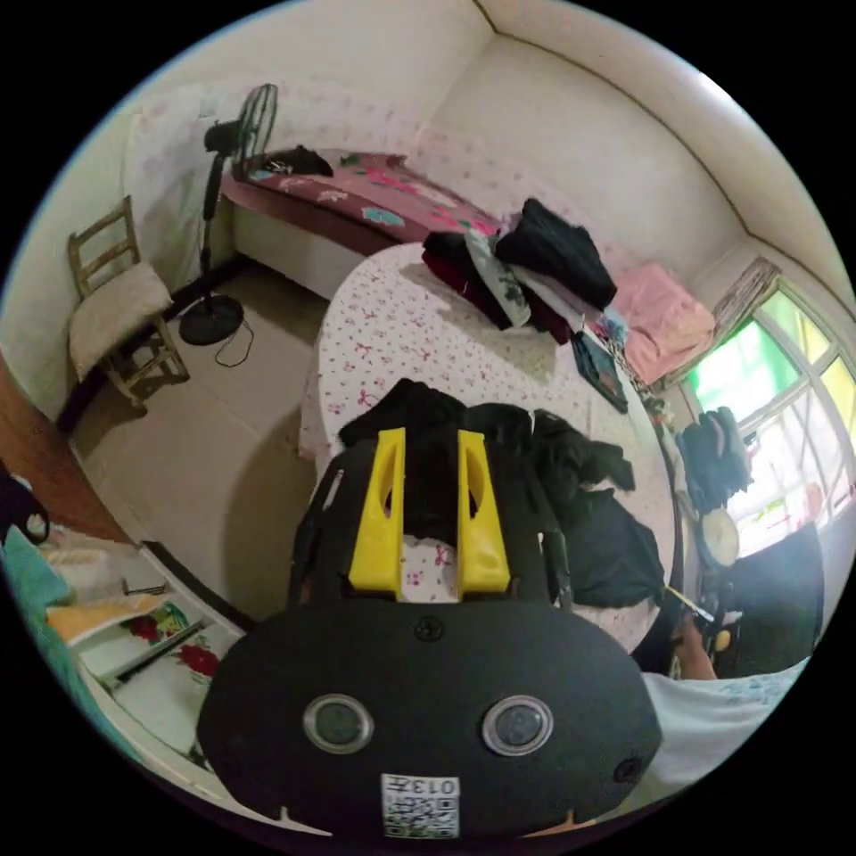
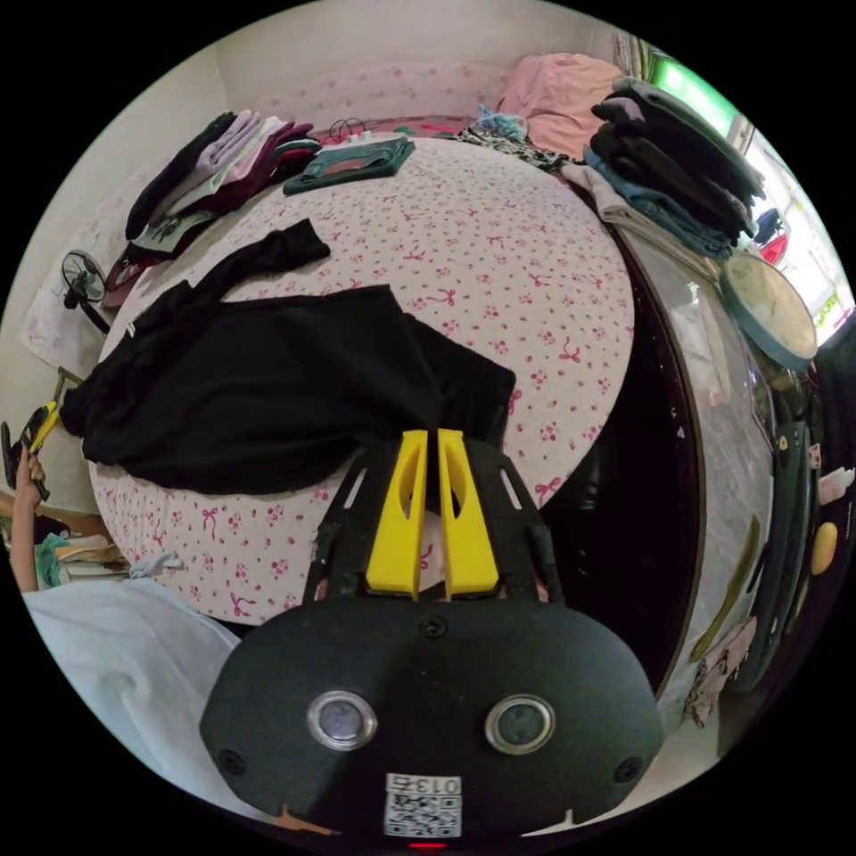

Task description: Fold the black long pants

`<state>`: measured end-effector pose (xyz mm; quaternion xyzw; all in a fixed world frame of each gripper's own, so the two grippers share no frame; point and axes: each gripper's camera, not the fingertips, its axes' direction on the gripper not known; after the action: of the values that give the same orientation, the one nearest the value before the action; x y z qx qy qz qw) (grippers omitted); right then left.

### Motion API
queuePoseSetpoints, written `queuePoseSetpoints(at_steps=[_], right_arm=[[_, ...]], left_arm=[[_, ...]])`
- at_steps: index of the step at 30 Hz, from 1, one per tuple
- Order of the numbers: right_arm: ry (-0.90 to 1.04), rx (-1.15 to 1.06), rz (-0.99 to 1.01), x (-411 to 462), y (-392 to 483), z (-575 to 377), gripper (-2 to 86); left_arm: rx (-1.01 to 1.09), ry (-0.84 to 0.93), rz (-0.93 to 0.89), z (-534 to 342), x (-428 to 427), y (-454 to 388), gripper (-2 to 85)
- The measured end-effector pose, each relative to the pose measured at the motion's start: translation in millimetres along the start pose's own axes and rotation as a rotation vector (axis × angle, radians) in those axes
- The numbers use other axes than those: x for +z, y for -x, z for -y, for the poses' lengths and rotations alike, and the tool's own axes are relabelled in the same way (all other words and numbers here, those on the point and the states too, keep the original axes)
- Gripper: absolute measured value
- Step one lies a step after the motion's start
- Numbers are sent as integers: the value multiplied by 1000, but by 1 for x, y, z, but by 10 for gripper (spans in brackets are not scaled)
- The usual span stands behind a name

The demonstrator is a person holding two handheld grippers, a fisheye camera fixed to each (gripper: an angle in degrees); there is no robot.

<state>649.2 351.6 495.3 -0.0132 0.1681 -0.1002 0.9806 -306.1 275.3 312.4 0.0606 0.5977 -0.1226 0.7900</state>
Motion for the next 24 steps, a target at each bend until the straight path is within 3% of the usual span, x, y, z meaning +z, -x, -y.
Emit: queuePoseSetpoints(at_steps=[4, 7, 12, 16, 20, 24], right_arm=[[-66, 47, -61, -16, -10, -13, 30], [-64, 92, -77, -18, -21, -23, 44], [-53, 167, -56, -20, -35, -30, 73], [-49, 190, -14, -21, -38, -25, 91], [24, 163, 16, -9, -28, -18, 81], [33, 63, -48, -8, -11, -10, 19]], left_arm=[[-61, 34, 58, -31, 7, 4, 110], [5, 178, 45, -58, 37, -13, 114], [206, 318, 190, -77, 91, -70, 125], [205, 331, 245, -65, 110, -89, 128], [224, 370, 343, -53, 119, -105, 49], [292, 392, 320, -46, 109, -116, 2]])
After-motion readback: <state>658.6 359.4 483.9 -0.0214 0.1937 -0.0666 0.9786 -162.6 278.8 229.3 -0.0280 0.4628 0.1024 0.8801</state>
